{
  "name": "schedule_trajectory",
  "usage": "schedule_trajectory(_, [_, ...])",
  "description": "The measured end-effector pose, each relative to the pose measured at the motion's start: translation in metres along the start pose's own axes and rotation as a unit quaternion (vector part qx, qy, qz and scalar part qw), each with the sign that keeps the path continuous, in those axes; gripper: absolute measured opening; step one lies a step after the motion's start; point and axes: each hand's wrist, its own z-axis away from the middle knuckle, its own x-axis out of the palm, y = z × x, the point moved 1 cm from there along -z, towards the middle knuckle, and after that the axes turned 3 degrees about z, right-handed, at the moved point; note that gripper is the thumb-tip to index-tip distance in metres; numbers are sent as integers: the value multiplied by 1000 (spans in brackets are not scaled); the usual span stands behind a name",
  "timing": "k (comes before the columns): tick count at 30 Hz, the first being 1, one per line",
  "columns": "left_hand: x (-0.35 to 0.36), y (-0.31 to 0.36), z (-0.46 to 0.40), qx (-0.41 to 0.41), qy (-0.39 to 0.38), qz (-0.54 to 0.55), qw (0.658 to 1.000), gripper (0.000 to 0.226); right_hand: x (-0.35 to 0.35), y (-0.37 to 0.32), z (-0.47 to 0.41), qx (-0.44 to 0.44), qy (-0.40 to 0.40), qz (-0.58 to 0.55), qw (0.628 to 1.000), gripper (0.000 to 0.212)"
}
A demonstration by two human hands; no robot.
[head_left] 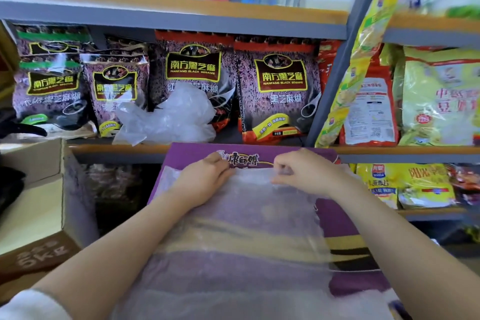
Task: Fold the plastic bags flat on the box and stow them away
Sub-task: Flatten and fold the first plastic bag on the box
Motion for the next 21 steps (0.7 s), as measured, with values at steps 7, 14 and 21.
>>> schedule_trajectory(7, [-1, -14, 2, 21, 8, -34, 999, 69, 7, 78, 49, 96, 5, -103, 990, 32])
schedule_trajectory(14, [-5, 27, -17, 92, 26, 4, 995, 64, 4, 72, 53, 95, 56, -367, 924, 34])
schedule_trajectory(21, [20, 46, -14, 66, -30, -29, 997, 34, -7, 76, 59, 118, 89, -564, 812, 22])
